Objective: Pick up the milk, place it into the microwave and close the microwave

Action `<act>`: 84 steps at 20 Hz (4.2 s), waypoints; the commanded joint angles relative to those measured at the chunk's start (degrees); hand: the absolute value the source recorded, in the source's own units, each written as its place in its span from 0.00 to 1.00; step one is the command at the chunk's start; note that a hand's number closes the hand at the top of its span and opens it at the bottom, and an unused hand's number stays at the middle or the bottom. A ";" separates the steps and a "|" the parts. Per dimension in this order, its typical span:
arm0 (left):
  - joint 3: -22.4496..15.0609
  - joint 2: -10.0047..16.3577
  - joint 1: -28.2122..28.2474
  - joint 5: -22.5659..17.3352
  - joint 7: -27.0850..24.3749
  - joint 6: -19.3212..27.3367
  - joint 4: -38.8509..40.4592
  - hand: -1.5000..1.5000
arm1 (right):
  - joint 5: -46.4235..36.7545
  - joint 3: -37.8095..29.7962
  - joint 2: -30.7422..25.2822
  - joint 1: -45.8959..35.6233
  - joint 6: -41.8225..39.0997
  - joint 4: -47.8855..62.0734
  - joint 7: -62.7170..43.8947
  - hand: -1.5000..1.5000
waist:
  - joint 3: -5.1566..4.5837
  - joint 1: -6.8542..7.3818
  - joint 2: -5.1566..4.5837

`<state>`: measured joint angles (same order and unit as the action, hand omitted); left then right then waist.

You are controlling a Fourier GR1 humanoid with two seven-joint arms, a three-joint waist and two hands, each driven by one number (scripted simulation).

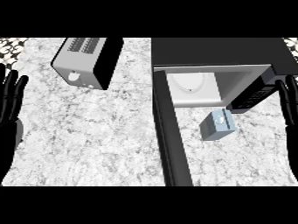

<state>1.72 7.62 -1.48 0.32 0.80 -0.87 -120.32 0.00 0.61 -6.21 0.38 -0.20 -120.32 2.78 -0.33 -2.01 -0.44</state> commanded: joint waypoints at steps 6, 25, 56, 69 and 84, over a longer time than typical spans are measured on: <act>-15.74 -7.45 10.74 9.33 3.22 9.14 -7.84 0.00 | -6.18 1.21 1.09 4.05 4.72 -11.17 -11.29 0.00 | 0.33 2.02 0.75; -31.14 -5.09 34.84 -1.37 -20.05 16.37 -3.00 0.00 | -5.26 6.27 6.13 13.59 4.01 4.84 -0.23 0.00 | 0.35 2.37 0.49; -35.28 6.40 48.78 -9.08 -38.58 17.82 -3.31 0.00 | 0.41 -9.29 2.97 0.77 5.43 60.32 38.16 0.00 | 0.37 2.52 0.43; -35.51 8.68 47.90 -13.06 -44.75 17.66 1.08 0.00 | -1.34 -9.83 5.21 -6.83 8.16 75.09 49.04 0.00 | 0.35 2.55 0.46; -36.30 13.92 51.36 -16.17 -47.01 19.18 -2.33 0.00 | 1.83 -14.78 0.92 -19.13 5.27 90.89 52.37 0.00 | 0.39 2.89 0.37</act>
<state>-35.64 18.56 47.70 -14.04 -45.61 18.81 -119.90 1.02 -12.47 -4.37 -16.19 4.83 -33.89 53.04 0.03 0.68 -0.02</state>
